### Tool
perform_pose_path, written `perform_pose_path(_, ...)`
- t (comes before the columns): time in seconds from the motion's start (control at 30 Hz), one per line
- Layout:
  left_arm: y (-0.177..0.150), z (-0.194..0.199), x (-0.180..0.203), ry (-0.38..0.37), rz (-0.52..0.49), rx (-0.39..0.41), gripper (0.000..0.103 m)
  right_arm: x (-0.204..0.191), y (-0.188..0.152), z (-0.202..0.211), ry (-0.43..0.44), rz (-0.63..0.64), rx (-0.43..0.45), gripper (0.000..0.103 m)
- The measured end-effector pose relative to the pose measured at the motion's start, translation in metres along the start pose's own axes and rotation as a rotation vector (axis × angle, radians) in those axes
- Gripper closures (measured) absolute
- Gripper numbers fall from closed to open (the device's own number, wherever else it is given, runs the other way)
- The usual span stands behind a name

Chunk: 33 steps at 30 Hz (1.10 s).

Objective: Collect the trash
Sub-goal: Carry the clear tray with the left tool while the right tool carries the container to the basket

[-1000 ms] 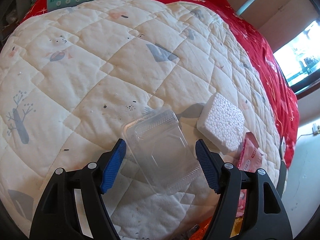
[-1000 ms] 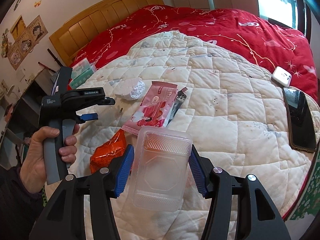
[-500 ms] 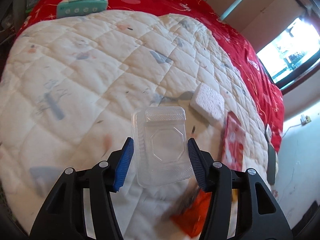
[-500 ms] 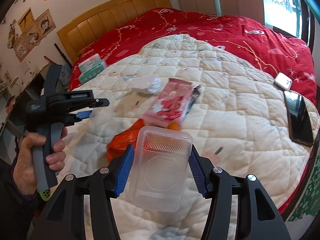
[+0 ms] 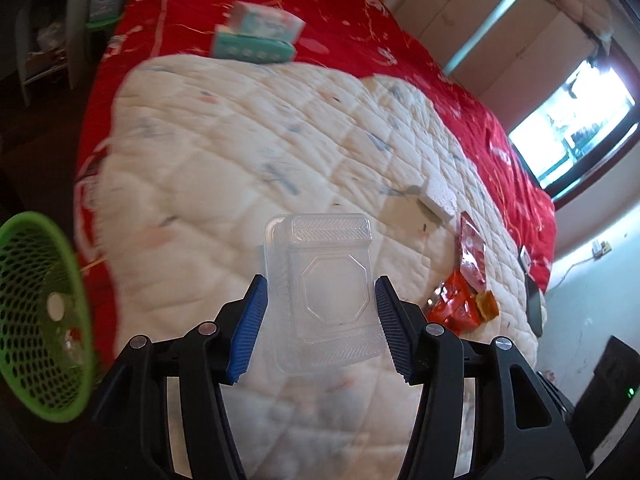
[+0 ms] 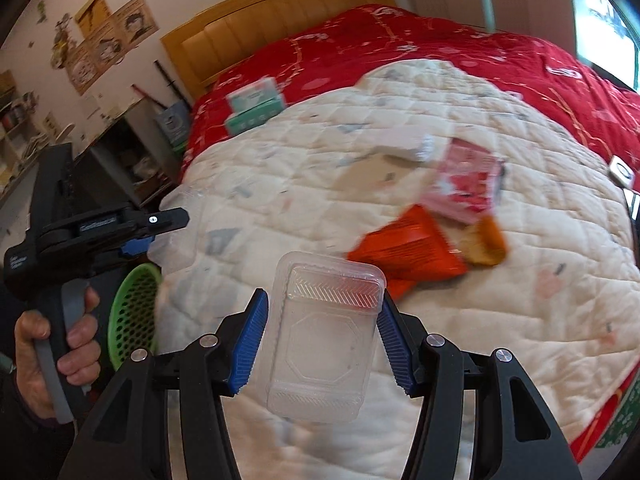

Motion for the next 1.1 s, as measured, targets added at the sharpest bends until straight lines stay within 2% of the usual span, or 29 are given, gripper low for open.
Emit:
perform_pose_path(0.23,-0.019,0.055,-0.065,0.071,0.053,0.055,0.048,-0.064,-0.015,-0.011,0.059,0.077,-0.032,0.050)
perform_pose_path(0.57,-0.050,0.099,-0.155,0.188,0.156,0.084,0.048,-0.133,-0.030,-0.025,0.123,0.169,-0.076,0.050)
perform_pose_path(0.8,-0.072,0.109,-0.212,0.301,0.194,0.059,0.048,-0.170,-0.038,-0.039,0.152,0.212,-0.102,0.050)
perform_pose_path(1.1,-0.095,0.100,-0.267,0.370,0.243,-0.005,0.048,-0.199,-0.052,-0.058,0.175,0.243,-0.142,0.050)
Point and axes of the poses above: each gripper's, at about its wrist camera, not at the fingertips, and z roughly against the way its jaws point, x to its right, y to its top, the point moved 10 cm from there along -z, roughly the way its jaws point, and after that the axes turned 8 degrees about -z, right-handed, at the moved point
